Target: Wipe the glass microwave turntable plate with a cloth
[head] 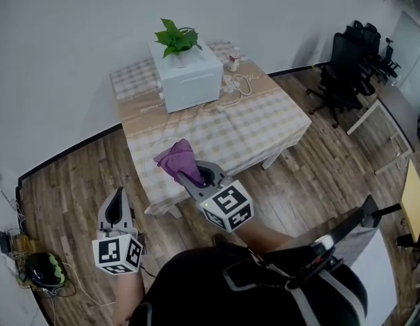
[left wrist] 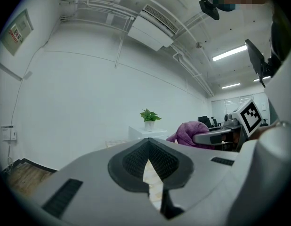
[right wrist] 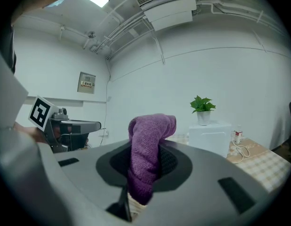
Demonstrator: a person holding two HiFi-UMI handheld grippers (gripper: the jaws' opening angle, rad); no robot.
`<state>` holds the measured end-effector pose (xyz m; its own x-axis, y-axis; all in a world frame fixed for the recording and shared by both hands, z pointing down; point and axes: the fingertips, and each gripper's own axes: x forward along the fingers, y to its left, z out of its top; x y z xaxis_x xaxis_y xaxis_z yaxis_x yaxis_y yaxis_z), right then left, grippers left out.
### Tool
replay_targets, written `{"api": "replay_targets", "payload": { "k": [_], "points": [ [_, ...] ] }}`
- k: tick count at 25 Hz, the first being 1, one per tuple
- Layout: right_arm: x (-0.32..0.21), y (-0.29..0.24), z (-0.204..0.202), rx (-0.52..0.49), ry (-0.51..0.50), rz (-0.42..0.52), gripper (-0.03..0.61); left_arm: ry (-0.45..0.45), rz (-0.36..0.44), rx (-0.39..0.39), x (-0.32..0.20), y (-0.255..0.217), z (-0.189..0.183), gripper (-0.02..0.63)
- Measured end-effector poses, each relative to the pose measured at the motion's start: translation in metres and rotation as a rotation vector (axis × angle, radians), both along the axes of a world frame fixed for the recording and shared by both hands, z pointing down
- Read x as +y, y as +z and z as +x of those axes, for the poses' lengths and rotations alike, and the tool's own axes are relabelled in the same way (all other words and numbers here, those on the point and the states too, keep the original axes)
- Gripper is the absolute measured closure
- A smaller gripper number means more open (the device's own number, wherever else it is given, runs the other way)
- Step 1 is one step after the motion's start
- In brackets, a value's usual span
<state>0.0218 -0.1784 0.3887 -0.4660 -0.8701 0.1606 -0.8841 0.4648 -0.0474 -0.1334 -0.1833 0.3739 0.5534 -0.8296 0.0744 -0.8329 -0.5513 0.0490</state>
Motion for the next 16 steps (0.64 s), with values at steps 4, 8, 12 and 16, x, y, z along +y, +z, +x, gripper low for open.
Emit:
{"api": "replay_targets", "payload": {
  "k": [4, 8, 12, 16],
  "points": [
    [0.002, 0.002, 0.006, -0.006, 0.013, -0.01, 0.497, 0.01, -0.004, 0.007, 0.002, 0.001, 0.005, 0.612],
    [0.002, 0.004, 0.01, -0.023, 0.025, -0.023, 0.497, 0.017, -0.007, 0.011, 0.003, 0.002, 0.008, 0.612],
    [-0.001, 0.004, 0.013, -0.031, 0.028, -0.027, 0.497, 0.018, -0.013, 0.011, 0.001, 0.002, 0.011, 0.612],
    [0.001, 0.005, 0.014, -0.019, 0.02, -0.027, 0.497, 0.013, -0.002, -0.005, 0.005, 0.004, 0.012, 0.612]
  ]
}}
